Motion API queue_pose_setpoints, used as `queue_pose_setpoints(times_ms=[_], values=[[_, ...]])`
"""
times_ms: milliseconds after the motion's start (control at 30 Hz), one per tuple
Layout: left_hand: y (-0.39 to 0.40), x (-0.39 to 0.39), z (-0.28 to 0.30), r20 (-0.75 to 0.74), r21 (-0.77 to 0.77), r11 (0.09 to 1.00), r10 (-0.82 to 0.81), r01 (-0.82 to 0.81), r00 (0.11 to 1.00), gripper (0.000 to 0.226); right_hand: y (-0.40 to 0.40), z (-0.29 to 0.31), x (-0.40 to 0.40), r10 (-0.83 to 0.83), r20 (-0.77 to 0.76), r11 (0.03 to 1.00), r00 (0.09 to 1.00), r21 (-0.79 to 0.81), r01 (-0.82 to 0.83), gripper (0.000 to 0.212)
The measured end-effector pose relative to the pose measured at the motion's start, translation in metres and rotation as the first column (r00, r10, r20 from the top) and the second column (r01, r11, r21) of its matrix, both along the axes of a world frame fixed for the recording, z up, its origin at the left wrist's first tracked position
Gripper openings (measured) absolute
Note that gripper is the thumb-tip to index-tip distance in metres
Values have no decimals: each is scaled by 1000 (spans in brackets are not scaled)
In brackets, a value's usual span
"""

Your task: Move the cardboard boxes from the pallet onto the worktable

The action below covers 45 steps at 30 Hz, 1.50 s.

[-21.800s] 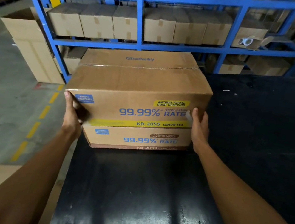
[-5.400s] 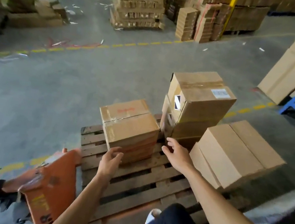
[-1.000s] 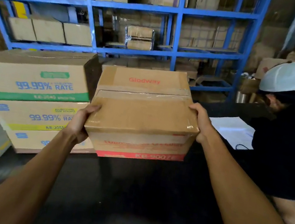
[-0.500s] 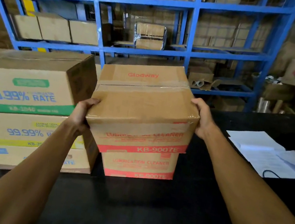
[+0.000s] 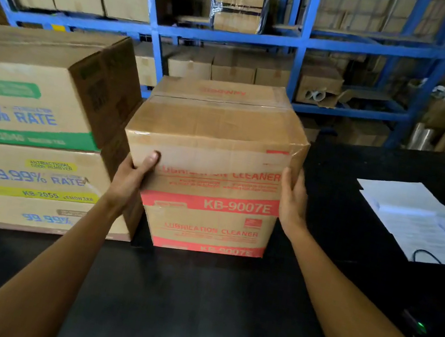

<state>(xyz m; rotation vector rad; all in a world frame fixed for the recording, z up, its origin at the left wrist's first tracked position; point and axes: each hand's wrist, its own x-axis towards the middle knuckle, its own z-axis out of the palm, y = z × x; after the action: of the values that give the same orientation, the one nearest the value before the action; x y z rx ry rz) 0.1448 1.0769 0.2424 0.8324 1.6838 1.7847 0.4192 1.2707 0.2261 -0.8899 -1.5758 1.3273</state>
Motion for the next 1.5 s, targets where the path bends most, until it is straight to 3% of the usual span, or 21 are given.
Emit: queue_pose_setpoints(times_ms=[100, 267, 367, 467, 567, 867, 1000, 1067, 1167, 1267, 1500], values=[[-4, 10, -17, 24, -49, 999, -18, 19, 1000, 82, -10, -28, 3, -22, 124, 1000, 992, -10, 23, 55], [-2, 9, -18, 15, -49, 999, 21, -21, 1000, 82, -8, -27, -4, 15, 180, 998, 983, -56, -5, 55], [-1, 7, -19, 16, -39, 999, 19, -19, 1000, 91, -5, -27, -6, 31, 169, 996, 985, -93, -15, 57], [-1, 8, -25, 45, -26, 1000, -2, 4, 999, 74, -6, -30, -5, 25, 152, 993, 988, -114, -7, 56], [1, 10, -25, 45, -12, 1000, -2, 3, 999, 71, -7, -33, -8, -13, 152, 993, 988, -113, 31, 57], [-6, 7, -24, 41, -73, 997, -8, 11, 999, 89, -23, -34, -10, -82, 231, 991, 969, -85, 104, 60], [-20, 18, -28, 11, -167, 986, -25, 27, 1000, 55, -44, -36, 1, -100, 315, 993, 944, -34, 117, 54], [-33, 33, -32, -52, -228, 973, -1, -11, 999, 40, -61, -36, 8, -84, 407, 996, 910, 22, 82, 52], [-68, 58, -36, -182, -300, 952, 0, -56, 983, 41, -101, -33, 13, -16, 521, 997, 853, 78, -29, 57], [-121, 86, -29, -283, -306, 943, 43, -133, 958, 34, -152, -22, 11, 66, 551, 987, 832, 89, -137, 52], [-306, 128, -24, -308, -282, 902, 238, -328, 921, 21, -303, -7, -19, 314, 528, 875, 789, 161, -456, 30]])
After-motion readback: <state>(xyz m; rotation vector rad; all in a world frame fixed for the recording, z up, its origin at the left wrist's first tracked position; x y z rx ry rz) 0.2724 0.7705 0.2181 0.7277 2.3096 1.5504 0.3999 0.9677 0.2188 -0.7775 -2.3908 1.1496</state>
